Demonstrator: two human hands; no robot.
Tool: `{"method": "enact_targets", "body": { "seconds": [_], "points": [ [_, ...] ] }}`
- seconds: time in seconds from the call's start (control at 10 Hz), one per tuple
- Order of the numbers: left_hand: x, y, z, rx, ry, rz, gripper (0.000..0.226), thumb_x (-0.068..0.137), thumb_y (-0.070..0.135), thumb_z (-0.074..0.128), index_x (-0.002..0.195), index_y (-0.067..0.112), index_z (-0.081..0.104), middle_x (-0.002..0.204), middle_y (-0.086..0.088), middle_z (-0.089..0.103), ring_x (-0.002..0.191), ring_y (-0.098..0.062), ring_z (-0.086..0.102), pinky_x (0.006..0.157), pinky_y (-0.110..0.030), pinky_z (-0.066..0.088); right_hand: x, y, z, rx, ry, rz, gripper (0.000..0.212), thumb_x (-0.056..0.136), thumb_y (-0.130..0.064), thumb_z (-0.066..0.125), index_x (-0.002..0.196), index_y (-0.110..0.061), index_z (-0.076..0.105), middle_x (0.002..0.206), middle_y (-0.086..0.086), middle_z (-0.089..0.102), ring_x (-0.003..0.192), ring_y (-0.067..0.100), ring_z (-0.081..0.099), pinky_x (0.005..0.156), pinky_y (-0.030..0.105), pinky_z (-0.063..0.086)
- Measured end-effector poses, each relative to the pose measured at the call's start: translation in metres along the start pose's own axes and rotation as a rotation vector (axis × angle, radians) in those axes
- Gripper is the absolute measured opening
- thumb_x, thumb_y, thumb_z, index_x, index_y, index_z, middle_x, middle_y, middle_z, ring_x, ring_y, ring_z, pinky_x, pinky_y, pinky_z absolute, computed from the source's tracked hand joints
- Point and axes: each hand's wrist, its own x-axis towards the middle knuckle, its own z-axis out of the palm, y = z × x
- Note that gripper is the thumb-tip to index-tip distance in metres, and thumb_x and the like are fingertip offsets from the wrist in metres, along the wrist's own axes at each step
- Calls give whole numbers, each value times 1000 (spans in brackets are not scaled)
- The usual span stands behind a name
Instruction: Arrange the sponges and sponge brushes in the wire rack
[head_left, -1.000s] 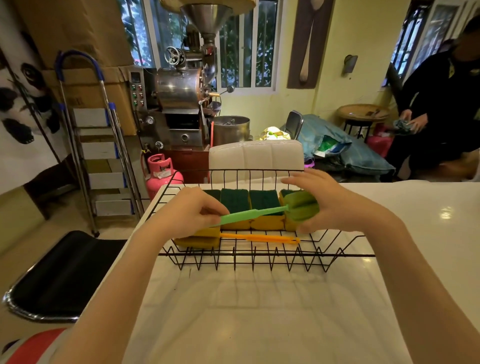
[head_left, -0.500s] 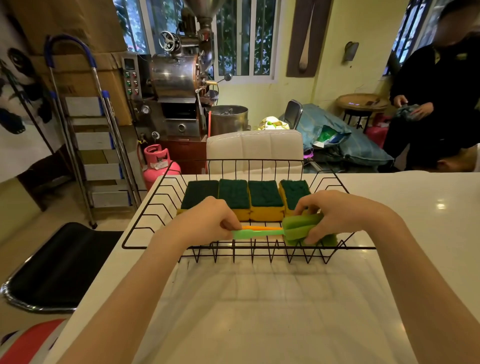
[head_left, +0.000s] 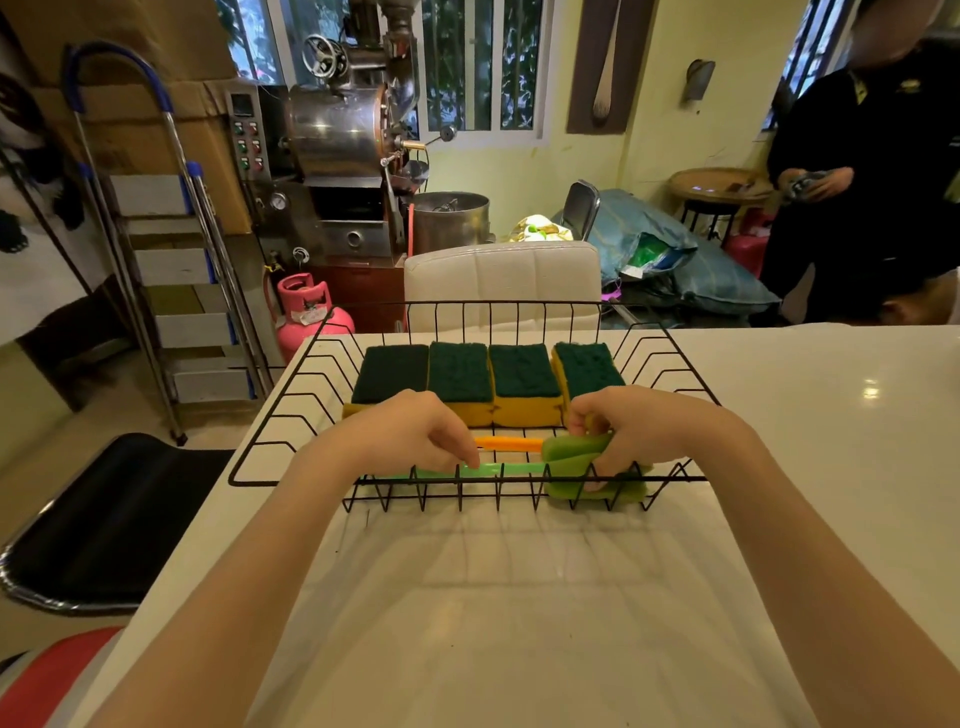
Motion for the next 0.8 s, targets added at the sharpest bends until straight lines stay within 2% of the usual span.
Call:
{"method": "enact_targets", "body": {
  "seconds": [0.1, 0.3, 0.4, 0.5, 0.6, 0.7, 0.8],
  "points": [
    [0, 0, 0, 15, -21, -20, 25, 86, 9, 55, 105, 17, 68, 112, -2, 68, 103, -13, 61, 93, -25, 47, 1, 1, 1, 18, -11, 14, 36, 73, -18, 73, 70, -34, 41, 74, -11, 47, 64, 6, 44, 52, 19, 33],
    [1, -1, 0, 3, -93, -56, 27, 89, 18, 51, 113, 16, 64, 121, -2, 64, 109, -15, 57, 95, -24, 42, -2, 0, -1, 43, -49, 62, 32, 75, -23, 71, 100, -22, 51, 88, -4, 53, 72, 10, 47, 59, 19, 39],
    [-1, -2, -1, -35, -110, -85, 30, 88, 29, 51, 111, 17, 65, 120, -2, 64, 108, -18, 57, 95, -29, 44, -8, -1, -7, 79, -47, 45, 31, 80, -28, 66, 108, -15, 61, 98, 1, 59, 76, 8, 50, 68, 21, 42],
    [-4, 0, -3, -76, -112, -128, 37, 89, 41, 43, 109, 21, 67, 100, 14, 59, 94, -10, 53, 77, -15, 40, -16, 0, -14, 166, 3, 37, 39, 80, -36, 65, 114, -19, 60, 111, -1, 61, 100, 15, 55, 91, 30, 44],
    [-7, 4, -5, -83, -134, -157, 42, 89, 47, 38, 113, 23, 64, 116, 12, 55, 105, -9, 47, 86, -17, 31, -27, -1, -21, 182, 98, 19, 47, 78, -34, 68, 122, -26, 52, 122, -5, 55, 116, 15, 50, 96, 30, 38],
    [-14, 9, -11, -59, -75, -94, 43, 89, 48, 38, 116, 25, 61, 128, 3, 56, 108, -12, 50, 97, -26, 34, -51, -9, -35, 177, 277, -82, 47, 75, -33, 71, 118, -35, 53, 119, -17, 53, 114, 4, 50, 98, 26, 39],
    [-25, 16, -21, -151, 140, -2, 38, 89, 44, 39, 121, 31, 55, 117, 15, 57, 102, -1, 51, 87, -15, 37, -100, -24, -47, 218, 503, -206, 47, 71, -33, 72, 112, -44, 51, 107, -35, 51, 98, -20, 49, 89, 4, 38]
  ]
}}
